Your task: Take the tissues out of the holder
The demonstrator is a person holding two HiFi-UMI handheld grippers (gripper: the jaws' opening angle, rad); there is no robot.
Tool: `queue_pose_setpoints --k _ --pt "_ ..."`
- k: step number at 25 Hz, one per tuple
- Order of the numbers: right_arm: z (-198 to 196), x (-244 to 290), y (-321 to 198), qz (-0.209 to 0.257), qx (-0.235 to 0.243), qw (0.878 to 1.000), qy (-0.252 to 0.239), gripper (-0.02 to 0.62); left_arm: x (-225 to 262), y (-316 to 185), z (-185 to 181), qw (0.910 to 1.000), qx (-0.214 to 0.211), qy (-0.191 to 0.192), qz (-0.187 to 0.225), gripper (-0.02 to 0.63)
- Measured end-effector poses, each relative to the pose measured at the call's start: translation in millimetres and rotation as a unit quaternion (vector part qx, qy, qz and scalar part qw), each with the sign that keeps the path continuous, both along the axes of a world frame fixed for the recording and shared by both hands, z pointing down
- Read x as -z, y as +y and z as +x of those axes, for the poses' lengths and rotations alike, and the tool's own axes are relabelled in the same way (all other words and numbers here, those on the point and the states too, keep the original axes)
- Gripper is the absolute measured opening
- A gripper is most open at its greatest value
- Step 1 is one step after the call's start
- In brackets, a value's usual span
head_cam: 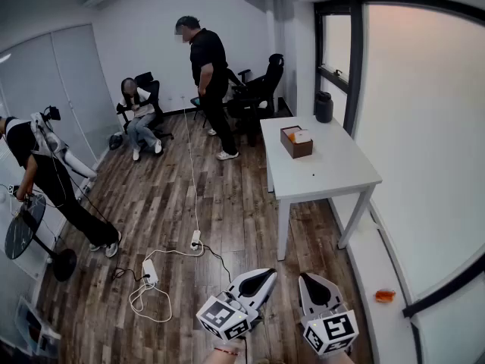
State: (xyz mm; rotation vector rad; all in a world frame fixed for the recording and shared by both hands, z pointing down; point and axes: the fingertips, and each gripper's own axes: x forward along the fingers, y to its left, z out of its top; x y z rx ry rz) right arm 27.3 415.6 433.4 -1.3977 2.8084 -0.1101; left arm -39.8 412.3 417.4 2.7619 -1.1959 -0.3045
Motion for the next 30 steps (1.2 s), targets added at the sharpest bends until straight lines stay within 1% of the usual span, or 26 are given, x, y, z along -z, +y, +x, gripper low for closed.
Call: queue_pose_setpoints --k 8,15,25,30 --pt "2 0 -1 0.004 0.004 1.0 0.004 0.005 -6 -1 13 0.9999 -0.015 0.0 0.0 0.005" --pt "18 -1 2 -0.001 0.0 1.0 -0.006 0.005 -3 0 20 0.9999 -0.007 0.012 -0.002 0.005" --pt "22 -3 16 0.014 0.03 0.999 0.022 0.005 -3 10 25 0.9997 0.009 0.022 0.001 0.005" --pt "24 2 13 0.019 0.03 0.999 0.028 0.005 -3 5 32 0.9997 0.0 0.022 0.009 0.005"
